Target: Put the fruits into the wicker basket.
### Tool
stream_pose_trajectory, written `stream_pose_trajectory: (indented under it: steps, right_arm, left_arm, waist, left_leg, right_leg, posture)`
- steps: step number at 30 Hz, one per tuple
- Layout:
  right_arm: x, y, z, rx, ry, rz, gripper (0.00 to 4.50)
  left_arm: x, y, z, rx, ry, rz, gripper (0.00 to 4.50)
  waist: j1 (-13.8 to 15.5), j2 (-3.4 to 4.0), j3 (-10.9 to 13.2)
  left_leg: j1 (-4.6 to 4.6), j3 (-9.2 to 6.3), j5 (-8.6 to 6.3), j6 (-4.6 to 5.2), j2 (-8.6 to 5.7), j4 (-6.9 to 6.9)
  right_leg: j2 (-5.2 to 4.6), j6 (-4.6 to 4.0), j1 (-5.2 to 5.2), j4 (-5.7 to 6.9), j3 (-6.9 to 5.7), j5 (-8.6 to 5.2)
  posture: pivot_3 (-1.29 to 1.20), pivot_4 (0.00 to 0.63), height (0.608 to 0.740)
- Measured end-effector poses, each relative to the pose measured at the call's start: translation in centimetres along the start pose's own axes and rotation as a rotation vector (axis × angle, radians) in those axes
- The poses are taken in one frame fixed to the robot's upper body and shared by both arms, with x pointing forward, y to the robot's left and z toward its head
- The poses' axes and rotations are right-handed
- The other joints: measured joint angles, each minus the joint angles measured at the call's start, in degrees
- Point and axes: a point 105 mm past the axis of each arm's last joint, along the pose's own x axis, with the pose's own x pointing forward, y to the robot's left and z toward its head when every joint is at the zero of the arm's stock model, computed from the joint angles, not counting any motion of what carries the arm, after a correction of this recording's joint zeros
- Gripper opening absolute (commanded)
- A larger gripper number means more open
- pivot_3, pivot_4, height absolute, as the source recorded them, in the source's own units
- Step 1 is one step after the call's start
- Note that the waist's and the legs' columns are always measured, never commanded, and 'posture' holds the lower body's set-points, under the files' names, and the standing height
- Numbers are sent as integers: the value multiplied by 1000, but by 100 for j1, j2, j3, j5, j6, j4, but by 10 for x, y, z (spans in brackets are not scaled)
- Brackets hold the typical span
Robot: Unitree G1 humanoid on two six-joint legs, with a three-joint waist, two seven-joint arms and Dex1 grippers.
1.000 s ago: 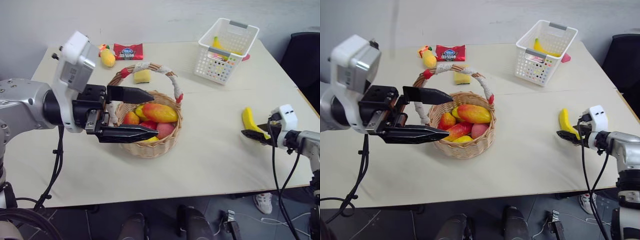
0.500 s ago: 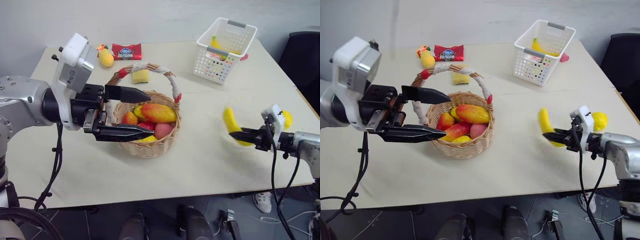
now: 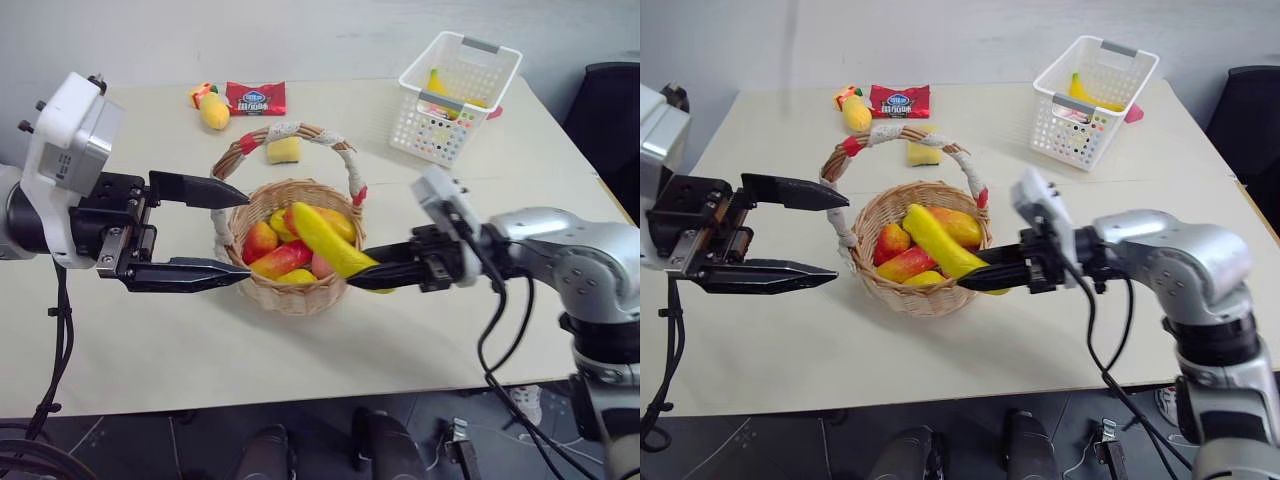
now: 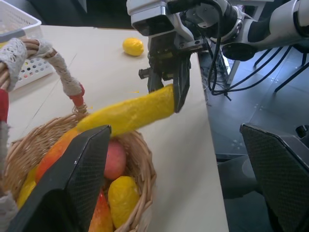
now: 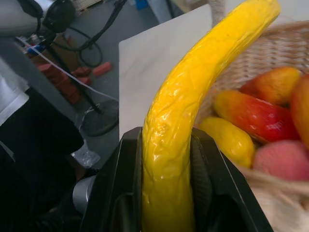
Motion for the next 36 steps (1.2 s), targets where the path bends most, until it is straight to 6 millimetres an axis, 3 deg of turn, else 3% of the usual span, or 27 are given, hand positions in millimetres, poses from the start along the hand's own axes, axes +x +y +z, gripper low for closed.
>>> stream_pose_trajectory:
  steps: [3, 5, 11, 16, 20, 21, 31, 36]
  right_arm:
    - [21, -18, 6, -20, 1, -34, 861]
    - [38, -32, 16, -34, -19, -69, 1638]
    - [47, -39, 20, -32, -16, -89, 3198]
    - [35, -27, 23, -28, -53, -76, 3198]
    - [-16, -14, 22, 15, -99, -157, 3198]
    - [-38, -9, 16, 41, -103, -218, 3198]
    - [-199, -2, -74, 340, -19, -963, 3198]
    - [-268, -19, -106, 350, 23, -1328, 3198]
  left_arm:
    - [-1, 0, 0, 5, -3, 10, 4500]
    - [0, -1, 0, 13, 0, 12, 4500]
    - [3, -3, -2, 17, -5, 14, 4500]
    - [8, -2, -1, 29, -41, -13, 4500]
    - [13, -1, 3, 44, -76, -50, 4500]
    - [16, 1, 4, 46, -91, -69, 4500]
    - [28, 9, 3, 50, -125, -126, 4500]
    - [34, 11, 0, 41, -133, -130, 4500]
  waist:
    - [-34, -1, 0]
    - [-88, -2, 0]
    - [-137, -2, 0]
    - [-131, -3, 0]
    - [-55, -5, -1]
    - [2, -9, -2]
    - [29, -14, -3]
    - [-11, -16, -2]
  left_leg:
    - [-13, 8, 1, -1, -19, 7]
    - [-17, 7, 6, -4, -19, 7]
    - [-28, -2, 9, -3, -22, 7]
    - [-28, -7, 10, -2, -24, 9]
    - [-30, -10, 12, 3, -32, 10]
    - [-32, -9, 13, 5, -35, 9]
    - [-8, 15, 18, 12, -36, 8]
    - [29, 21, 19, 13, -40, 4]
  right_leg:
    - [1, 0, -11, 10, -6, 0]
    - [0, 0, -15, 16, -6, 0]
    - [-8, -1, -15, 12, -12, -1]
    - [-6, 0, -15, 15, -15, 0]
    - [-13, 3, -13, 11, -12, 1]
    - [-13, 4, -9, 8, -16, 2]
    - [-11, 11, -4, 19, 10, 6]
    - [-11, 14, 6, 20, 44, 8]
  posture:
    - [0, 150, 740]
    - [0, 150, 740]
    - [0, 150, 740]
    - [0, 150, 740]
    - [0, 150, 740]
    - [0, 150, 740]
    - [0, 150, 740]
    - [0, 150, 740]
